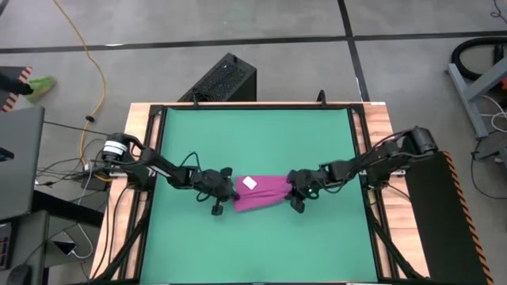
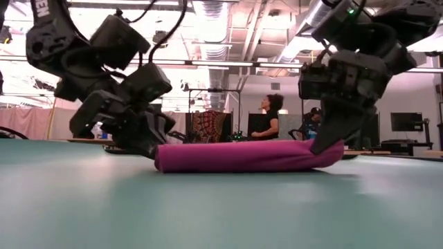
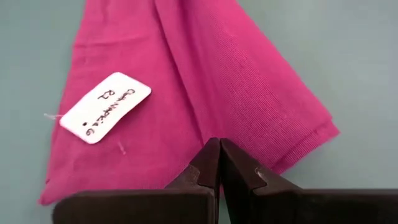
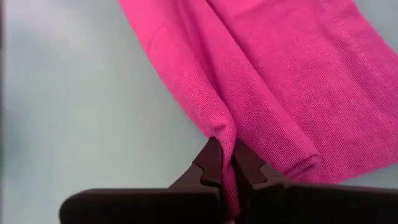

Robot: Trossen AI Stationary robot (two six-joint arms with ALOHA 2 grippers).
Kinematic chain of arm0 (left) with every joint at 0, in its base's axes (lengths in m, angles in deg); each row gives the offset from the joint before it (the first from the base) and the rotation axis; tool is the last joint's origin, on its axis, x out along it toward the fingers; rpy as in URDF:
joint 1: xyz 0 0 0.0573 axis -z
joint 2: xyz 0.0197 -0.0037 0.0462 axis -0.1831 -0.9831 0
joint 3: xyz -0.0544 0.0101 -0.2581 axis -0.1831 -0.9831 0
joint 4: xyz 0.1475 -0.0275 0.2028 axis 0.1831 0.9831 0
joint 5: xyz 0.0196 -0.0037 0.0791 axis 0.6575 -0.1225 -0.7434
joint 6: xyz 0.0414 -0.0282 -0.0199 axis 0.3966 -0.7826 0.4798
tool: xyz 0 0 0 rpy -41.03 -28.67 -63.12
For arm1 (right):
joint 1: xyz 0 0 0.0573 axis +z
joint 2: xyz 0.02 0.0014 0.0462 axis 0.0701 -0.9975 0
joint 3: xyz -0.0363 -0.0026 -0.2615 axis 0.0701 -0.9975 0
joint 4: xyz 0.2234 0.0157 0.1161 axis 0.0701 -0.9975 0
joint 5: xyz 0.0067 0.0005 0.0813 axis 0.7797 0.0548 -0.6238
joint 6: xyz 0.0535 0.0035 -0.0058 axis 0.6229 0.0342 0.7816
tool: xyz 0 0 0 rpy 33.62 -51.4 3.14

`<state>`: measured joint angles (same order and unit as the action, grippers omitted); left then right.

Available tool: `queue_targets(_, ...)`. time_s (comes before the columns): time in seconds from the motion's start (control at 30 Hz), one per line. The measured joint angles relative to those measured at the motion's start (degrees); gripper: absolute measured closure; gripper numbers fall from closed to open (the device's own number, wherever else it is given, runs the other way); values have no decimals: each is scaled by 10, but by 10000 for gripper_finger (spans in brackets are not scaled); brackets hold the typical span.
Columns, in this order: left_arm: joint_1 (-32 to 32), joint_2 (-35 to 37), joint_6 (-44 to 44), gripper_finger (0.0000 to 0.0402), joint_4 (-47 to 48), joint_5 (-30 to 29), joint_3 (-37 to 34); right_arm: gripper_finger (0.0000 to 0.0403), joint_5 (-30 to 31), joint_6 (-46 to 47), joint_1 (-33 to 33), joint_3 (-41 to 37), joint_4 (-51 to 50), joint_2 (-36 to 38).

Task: Roll towel
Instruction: Roll the violet towel

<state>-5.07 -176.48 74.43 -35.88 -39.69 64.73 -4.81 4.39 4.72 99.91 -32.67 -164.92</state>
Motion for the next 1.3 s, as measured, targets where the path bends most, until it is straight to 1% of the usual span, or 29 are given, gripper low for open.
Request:
queue_targets(0.07,10,15,5,401,1,-19,0,382,-24,25,-11,0,3,7)
queue_targets(0.2,14,64,22,401,6,-23,-2,382,-70,68,-31,0,3,19)
queue_targets(0.27,13,94,62,401,2,-39,-2,382,-85,84,-39,0,5,23)
queue_targets(0.37,-5,122,151,401,0,-101,-1,382,-96,103,-54,1,8,26)
queue_targets(0.43,-31,122,198,401,3,-98,-1,382,-103,108,-62,1,8,26)
queue_targets(0.5,-61,110,220,401,-1,-53,-1,382,-114,109,-70,1,10,26)
queue_targets(0.6,-95,88,220,401,-1,16,-1,382,-125,109,-77,1,9,26)
queue_targets(0.7,-97,64,217,402,-1,58,5,382,-125,110,-79,2,9,26)
queue_targets(0.77,-91,46,228,401,-1,60,11,382,-125,117,-82,2,10,26)
queue_targets(0.9,-91,-1,255,401,3,45,26,382,-136,124,-89,2,13,26)
queue_targets(1.03,-91,-39,259,402,12,40,52,382,-138,141,-90,2,11,26)
queue_targets(1.17,-91,-53,243,401,72,27,68,382,-138,172,-93,2,6,26)
queue_targets(1.3,-91,-53,210,401,90,27,68,382,-127,195,-99,2,-11,27)
